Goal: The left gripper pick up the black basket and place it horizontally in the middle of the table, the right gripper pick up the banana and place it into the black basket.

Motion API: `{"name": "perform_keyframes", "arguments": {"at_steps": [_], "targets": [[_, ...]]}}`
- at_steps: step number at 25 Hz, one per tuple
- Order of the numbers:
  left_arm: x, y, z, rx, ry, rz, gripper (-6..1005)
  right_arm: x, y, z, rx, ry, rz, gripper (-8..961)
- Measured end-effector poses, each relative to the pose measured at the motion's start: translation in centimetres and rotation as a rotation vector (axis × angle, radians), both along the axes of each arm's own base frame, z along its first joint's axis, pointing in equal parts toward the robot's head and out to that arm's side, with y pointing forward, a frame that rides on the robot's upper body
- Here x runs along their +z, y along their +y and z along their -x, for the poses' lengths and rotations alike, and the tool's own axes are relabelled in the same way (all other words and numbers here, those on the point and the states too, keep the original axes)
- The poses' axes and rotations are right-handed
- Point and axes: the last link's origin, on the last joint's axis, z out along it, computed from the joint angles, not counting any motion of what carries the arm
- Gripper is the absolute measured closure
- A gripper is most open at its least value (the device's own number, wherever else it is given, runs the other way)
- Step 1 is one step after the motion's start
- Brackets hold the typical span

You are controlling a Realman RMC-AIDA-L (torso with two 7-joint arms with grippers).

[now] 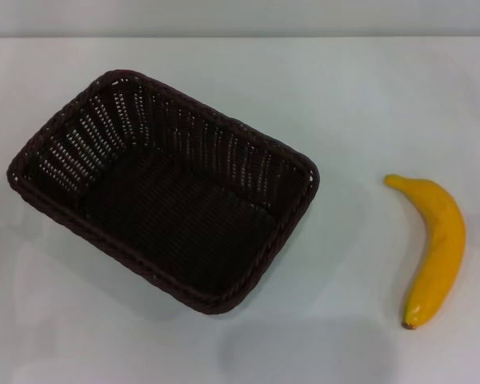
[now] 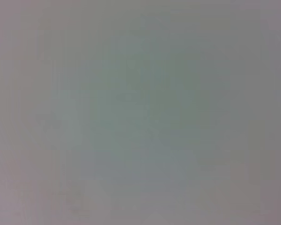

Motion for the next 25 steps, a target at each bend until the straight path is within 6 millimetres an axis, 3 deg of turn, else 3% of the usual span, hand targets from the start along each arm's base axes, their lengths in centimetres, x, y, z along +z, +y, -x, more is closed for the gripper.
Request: {"name": "perform_keyframes", "arguments": {"at_steps": [16,21,25], "targets": [[-0.2,-0.8,-0.1,-0.009,-0.051,-0.025,137,0.4,-0.1,-0.4,-0.02,-0.016,-0.003,100],[1.0,-0.7,0.4,-0.04,-0.125,-0.038,137,0.4,0.0,-0.3,-0.016,-0.015,-0.004,102],[3.2,-0.3,1.0,-0.115,-0.226,0.013,137,0.3,0.2,-0.1,-0.011,-0.012,-0.004,103]]}}
